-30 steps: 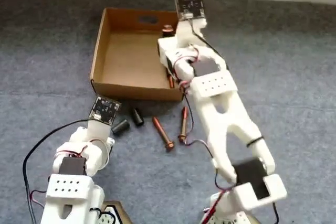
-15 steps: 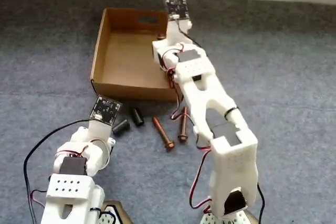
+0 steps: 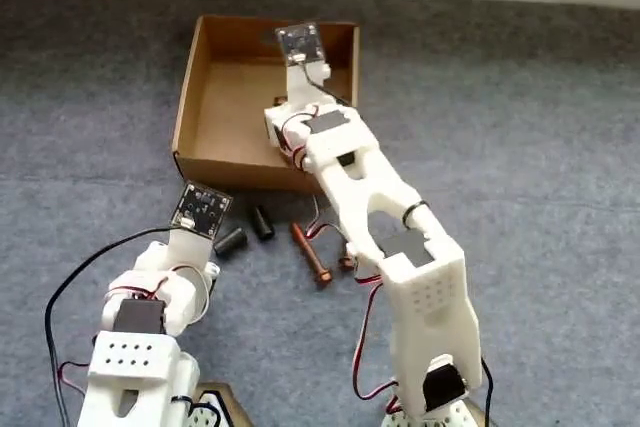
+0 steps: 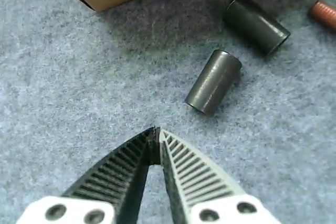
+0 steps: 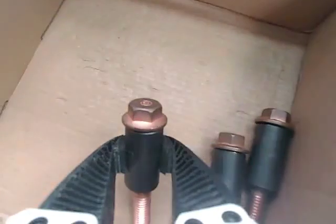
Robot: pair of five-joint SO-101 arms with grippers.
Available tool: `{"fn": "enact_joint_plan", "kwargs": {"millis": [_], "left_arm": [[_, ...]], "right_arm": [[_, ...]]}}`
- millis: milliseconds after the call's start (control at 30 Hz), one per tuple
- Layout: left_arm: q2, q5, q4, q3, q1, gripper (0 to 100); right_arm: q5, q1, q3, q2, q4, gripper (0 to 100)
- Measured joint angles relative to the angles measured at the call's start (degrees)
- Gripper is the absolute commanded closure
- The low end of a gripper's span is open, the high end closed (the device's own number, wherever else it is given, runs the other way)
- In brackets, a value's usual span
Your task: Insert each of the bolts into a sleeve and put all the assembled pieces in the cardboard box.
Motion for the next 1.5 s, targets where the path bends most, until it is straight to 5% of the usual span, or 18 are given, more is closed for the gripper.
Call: {"fn": "enact_joint_plan", "kwargs": {"millis": [667,967,1200,1500], "left_arm": [[0.0,0.0,0.0,0.0,0.0,99],[0.0,0.0,0.0,0.0,0.0,99],[0.0,0.0,0.0,0.0,0.0,99],[0.0,0.0,0.0,0.0,0.0,99]], "right_arm": [[0.3,0.9,-0.4,0.0,9.1,99.3],[0.3,1.6,-0.4,0.0,8.1,99.3],[-7.2,3.0,-0.4,0.0,7.9,99.3],[-4.6,3.0,-0.7,1.6,7.6,99.3]]}}
